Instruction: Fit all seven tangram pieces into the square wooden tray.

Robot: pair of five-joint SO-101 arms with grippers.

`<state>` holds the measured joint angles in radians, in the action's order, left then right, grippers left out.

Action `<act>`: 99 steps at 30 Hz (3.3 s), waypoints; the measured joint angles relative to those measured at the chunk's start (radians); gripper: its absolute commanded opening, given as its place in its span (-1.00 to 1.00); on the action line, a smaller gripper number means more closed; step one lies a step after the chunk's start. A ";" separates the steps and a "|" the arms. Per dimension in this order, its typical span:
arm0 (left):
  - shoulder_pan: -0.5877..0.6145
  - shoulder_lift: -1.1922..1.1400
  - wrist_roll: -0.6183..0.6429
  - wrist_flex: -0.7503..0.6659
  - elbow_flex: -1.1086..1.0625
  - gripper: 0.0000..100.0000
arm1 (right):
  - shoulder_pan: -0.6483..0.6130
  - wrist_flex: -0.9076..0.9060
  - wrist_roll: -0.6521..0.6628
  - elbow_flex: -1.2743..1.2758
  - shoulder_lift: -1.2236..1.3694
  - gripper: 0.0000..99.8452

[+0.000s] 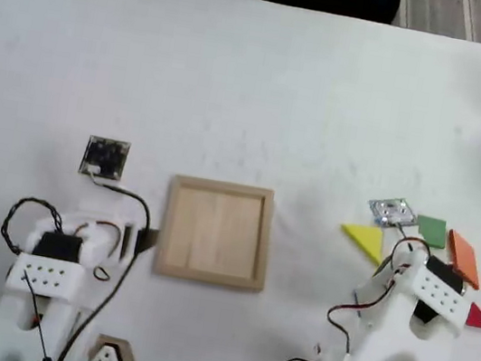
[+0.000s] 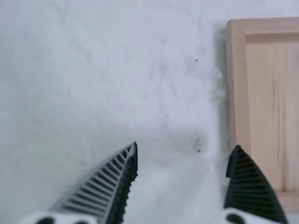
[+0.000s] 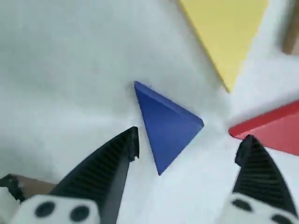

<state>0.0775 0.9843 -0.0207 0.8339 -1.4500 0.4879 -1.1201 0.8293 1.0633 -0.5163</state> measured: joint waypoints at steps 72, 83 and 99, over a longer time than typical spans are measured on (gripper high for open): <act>0.000 0.000 0.000 0.000 0.000 -0.40 | 0.006 -0.241 0.086 -0.164 0.000 -0.70; 0.064 0.000 0.023 0.000 0.000 -0.40 | -0.471 -0.292 -0.198 -0.250 0.000 -0.70; 0.084 0.000 0.044 0.000 0.006 -0.40 | -1.057 -0.101 -0.474 -0.327 0.002 -0.69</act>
<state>0.1619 0.9843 0.0238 0.8339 -1.4438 -0.5692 -1.2213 0.3552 0.7365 -0.5148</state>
